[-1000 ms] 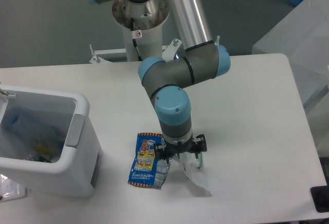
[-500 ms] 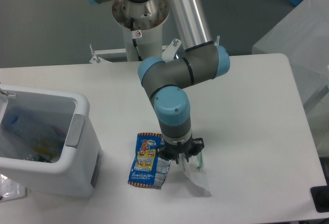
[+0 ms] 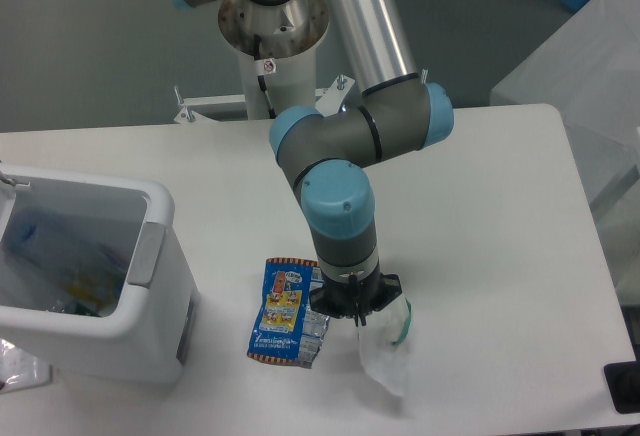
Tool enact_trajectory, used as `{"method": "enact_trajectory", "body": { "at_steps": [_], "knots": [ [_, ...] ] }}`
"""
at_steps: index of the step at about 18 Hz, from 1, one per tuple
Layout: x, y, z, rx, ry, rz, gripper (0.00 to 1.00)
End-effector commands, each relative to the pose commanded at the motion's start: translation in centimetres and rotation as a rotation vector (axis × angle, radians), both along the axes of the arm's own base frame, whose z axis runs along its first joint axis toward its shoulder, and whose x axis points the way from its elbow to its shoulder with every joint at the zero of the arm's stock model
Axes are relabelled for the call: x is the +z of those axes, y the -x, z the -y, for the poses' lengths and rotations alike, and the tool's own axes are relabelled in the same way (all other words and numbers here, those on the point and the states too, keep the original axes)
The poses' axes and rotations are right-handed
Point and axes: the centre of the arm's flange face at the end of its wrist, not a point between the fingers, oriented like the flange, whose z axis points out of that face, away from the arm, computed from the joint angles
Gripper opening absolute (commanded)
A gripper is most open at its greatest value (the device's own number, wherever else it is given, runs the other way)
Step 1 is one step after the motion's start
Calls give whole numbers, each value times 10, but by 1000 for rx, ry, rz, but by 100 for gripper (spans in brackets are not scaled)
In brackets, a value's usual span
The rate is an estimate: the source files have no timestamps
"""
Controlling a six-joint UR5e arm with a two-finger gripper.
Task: Place the trash in the trash can
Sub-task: 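Close the gripper on the clear plastic bag and lift it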
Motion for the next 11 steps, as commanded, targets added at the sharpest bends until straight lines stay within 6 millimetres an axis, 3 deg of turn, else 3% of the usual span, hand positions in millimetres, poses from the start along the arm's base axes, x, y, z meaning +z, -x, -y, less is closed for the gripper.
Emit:
{"method": "enact_trajectory", "body": {
  "at_steps": [3,6,11],
  "knots": [
    [49,1,-1,3,-100,-20,13],
    [80,-3,-9,6,-208,12,13],
    [156,-31,-1,49,-376,38,13]
  ]
}}
